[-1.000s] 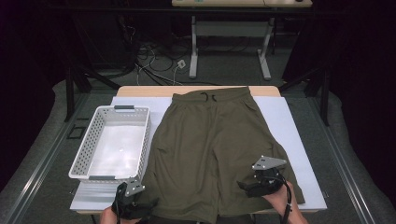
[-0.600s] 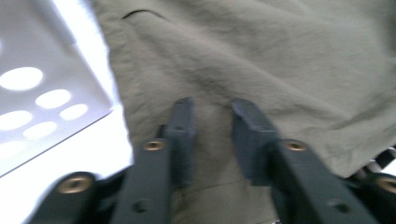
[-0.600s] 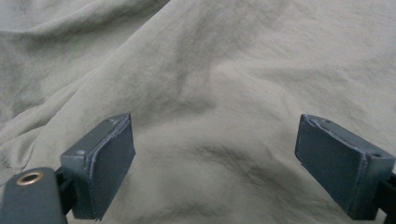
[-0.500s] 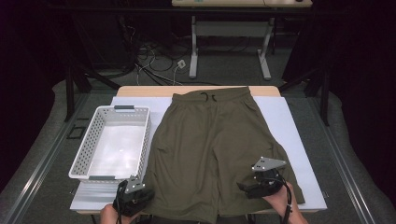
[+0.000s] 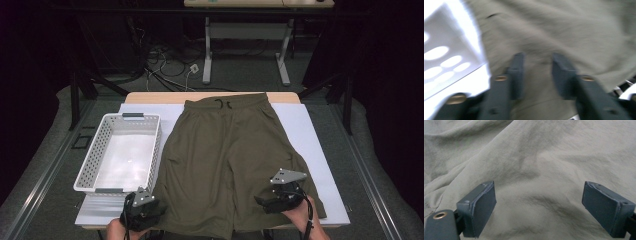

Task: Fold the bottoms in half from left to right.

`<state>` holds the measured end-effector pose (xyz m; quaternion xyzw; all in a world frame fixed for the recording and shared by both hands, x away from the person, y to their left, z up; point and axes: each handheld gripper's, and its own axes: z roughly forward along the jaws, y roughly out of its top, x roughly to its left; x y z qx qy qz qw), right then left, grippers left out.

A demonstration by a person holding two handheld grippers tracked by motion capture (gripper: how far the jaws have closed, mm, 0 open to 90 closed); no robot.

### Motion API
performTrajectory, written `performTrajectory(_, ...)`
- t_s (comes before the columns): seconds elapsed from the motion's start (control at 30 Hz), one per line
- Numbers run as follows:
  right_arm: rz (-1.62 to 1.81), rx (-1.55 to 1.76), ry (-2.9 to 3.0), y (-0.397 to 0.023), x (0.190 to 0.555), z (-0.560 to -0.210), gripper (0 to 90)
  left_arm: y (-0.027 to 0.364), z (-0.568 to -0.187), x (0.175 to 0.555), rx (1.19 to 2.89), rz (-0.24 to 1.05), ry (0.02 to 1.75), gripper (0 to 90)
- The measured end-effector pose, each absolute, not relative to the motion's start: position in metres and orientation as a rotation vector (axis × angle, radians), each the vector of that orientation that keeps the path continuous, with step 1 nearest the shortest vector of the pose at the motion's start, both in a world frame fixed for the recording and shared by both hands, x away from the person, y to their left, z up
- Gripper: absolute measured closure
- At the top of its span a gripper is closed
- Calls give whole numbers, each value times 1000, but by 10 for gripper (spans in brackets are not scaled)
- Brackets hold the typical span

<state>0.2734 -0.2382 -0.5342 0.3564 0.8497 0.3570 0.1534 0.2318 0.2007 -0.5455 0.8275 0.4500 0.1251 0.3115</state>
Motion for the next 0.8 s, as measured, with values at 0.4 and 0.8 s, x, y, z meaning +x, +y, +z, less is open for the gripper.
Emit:
performTrajectory(0.4, 1022, 1010, 2439, -236, 274, -535, 114, 204, -551, 235, 2213, 376, 1201, 524)
performTrajectory(0.8, 1022, 997, 2451, -236, 274, -535, 114, 193, -547, 235, 2185, 287, 1087, 870)
